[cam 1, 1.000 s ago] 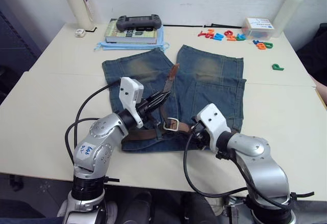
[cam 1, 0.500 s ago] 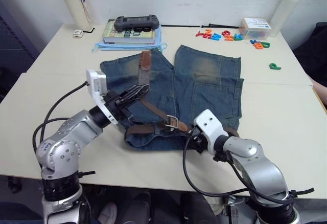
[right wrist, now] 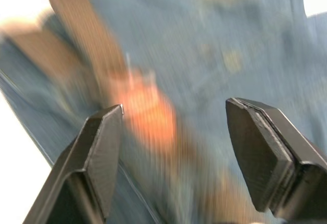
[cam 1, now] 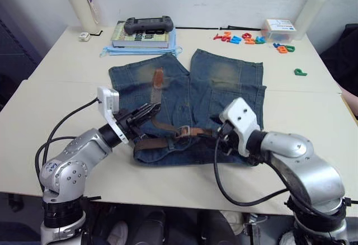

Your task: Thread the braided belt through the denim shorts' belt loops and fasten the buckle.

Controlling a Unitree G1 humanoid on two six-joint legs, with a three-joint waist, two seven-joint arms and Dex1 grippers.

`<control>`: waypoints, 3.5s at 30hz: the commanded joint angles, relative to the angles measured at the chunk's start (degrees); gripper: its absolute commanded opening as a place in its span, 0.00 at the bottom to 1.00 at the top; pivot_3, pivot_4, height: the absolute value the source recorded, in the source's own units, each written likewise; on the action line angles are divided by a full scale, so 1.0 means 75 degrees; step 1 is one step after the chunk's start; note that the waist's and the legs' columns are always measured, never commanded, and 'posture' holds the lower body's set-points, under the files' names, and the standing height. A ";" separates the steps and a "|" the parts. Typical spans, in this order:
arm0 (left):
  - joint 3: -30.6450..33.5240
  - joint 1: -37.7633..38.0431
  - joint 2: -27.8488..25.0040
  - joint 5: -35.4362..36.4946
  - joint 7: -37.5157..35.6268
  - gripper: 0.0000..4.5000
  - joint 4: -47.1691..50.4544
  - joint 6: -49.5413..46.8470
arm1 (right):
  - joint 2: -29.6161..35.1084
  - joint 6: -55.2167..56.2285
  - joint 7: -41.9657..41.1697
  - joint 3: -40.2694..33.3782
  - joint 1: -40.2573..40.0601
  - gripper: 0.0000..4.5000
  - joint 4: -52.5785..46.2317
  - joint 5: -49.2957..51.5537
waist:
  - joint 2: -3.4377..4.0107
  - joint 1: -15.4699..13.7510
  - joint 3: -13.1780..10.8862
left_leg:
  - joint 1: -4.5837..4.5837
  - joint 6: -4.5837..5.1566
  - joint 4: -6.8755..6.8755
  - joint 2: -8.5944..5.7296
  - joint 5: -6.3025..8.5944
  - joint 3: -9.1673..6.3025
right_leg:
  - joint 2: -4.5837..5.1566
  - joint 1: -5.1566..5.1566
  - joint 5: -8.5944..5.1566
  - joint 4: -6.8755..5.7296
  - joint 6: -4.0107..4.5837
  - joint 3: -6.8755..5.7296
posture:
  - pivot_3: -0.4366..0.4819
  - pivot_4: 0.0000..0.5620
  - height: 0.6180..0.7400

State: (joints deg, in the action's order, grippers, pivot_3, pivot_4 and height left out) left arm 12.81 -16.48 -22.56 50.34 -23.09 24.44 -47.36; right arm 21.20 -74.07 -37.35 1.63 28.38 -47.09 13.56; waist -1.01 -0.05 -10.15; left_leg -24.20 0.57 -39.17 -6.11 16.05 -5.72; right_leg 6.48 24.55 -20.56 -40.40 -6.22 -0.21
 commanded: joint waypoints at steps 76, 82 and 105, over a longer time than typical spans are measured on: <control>-0.0941 -0.0629 0.0049 -0.0378 0.0215 0.00 0.0209 0.0406 | 0.1039 0.1731 0.2836 0.4983 -0.0403 0.02 0.1298 -0.1492 | -0.0002 -0.0001 0.0001 | -0.0005 0.0016 0.0012 -0.0006 0.0009 0.0002 | 0.0005 -0.0004 0.0001 0.0043 -0.0002 -0.0001 | 0.48 0.27 0.40; -0.1103 -0.0882 -0.0015 -0.0607 -0.0058 0.00 -0.0200 0.0394 | 0.1458 0.2269 0.2568 0.5478 -0.0460 0.02 0.1153 -0.2166 | -0.0003 -0.0020 0.0002 | -0.0006 0.0019 0.0011 -0.0008 0.0011 -0.0001 | 0.0006 -0.0010 0.0002 0.0051 -0.0005 -0.0003 | 0.48 0.27 0.40; -0.2313 -0.2515 0.0993 -0.1520 -0.0048 0.00 -0.1663 0.0138 | 0.1718 0.3226 0.1169 0.6233 -0.0549 0.02 0.1469 -0.4313 | -0.0016 -0.0034 0.0009 | 0.0000 0.0020 0.0010 -0.0008 0.0012 -0.0002 | 0.0004 -0.0019 0.0004 0.0054 -0.0008 -0.0010 | 0.48 0.27 0.40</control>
State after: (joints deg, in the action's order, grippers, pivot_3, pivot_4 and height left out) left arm -3.78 -33.59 -15.76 39.75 -22.37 12.13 -47.38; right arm 33.34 -49.76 -25.05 46.42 26.21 -36.70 -19.82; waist -1.13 -0.31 -10.07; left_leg -24.20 0.72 -39.09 -6.17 16.14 -5.74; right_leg 6.51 24.41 -20.53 -39.98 -6.28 -0.30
